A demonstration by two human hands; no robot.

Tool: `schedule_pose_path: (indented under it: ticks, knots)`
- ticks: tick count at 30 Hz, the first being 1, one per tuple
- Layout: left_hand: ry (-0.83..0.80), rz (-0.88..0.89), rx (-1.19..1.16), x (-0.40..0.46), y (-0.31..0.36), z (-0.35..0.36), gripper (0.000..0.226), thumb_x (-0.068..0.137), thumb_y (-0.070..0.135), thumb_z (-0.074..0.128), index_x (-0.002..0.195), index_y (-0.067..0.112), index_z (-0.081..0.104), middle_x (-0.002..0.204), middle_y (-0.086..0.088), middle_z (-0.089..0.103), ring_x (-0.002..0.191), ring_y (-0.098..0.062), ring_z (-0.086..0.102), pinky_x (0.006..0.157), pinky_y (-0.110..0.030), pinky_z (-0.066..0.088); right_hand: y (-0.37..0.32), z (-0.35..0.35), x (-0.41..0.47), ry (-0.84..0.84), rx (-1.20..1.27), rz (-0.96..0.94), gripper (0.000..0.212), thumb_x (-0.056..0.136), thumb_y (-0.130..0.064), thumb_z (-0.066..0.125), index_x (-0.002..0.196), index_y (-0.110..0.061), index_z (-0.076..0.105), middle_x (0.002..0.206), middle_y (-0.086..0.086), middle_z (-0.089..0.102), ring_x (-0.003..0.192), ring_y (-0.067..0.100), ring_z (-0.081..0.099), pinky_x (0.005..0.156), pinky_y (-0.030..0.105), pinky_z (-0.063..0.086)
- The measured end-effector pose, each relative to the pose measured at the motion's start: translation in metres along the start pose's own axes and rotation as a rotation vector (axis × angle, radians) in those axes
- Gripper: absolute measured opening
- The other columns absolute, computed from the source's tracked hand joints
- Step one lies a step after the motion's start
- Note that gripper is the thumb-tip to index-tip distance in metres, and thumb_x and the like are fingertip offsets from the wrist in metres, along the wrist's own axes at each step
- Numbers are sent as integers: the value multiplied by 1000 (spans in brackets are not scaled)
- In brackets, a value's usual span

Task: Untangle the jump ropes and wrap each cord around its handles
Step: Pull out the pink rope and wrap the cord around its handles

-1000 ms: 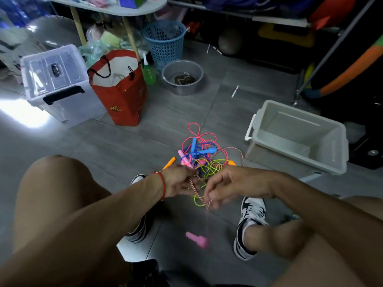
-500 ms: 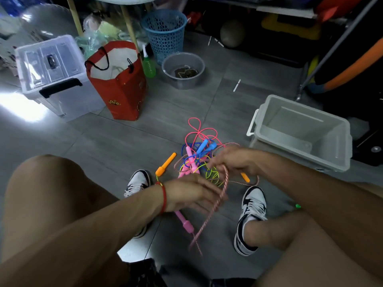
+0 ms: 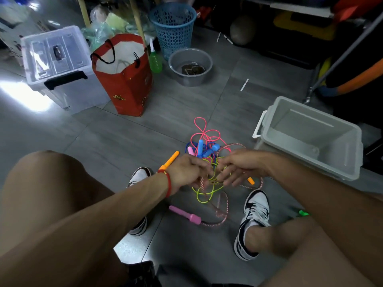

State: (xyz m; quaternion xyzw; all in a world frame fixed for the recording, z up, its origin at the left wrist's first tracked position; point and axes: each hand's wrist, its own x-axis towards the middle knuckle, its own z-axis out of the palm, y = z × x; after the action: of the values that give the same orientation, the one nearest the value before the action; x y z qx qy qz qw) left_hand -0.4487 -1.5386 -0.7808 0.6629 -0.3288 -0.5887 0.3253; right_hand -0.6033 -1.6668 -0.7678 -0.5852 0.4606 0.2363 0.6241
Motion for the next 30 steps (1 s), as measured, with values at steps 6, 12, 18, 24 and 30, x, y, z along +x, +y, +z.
schedule_pose_path:
  ticks: [6,12,18,24,30]
  knots:
    - [-383,310,267,-27,1,6,21,97,-2,57,88,12,69,77,2,65,70,-2,56,68,-16,46,-11,10,22,93,333,82,12,101,-23,56,98,-13,62,63,-2,61,52,11,58,58,27,50]
    - [-10,-32,48,11,-1,-20,33,88,-13,51,95,9,75,91,-15,69,86,-22,61,87,-44,53,-52,-11,-17,351,231,-373,19,99,-5,51,93,-3,68,49,0,52,48,17,53,58,31,48]
    - [185,44,83,52,8,-26,41,91,-9,58,127,10,61,78,-1,68,60,-1,58,68,-22,50,-72,-19,-64,347,208,-614,28,99,-15,46,74,-13,59,55,-6,24,46,10,17,41,21,16]
    - [-71,-339,-667,83,67,-25,26,101,23,49,119,5,46,120,-30,57,89,-40,67,74,-53,60,-66,-23,-92,258,11,-742,23,94,-15,53,75,-10,65,56,-6,25,51,11,17,45,25,14]
    - [76,-28,-442,104,136,-48,23,96,-11,47,89,10,53,66,-9,59,51,-16,65,55,-28,60,-42,-50,-104,143,-223,-591,23,87,-13,51,66,-8,60,52,2,41,50,17,35,52,28,36]
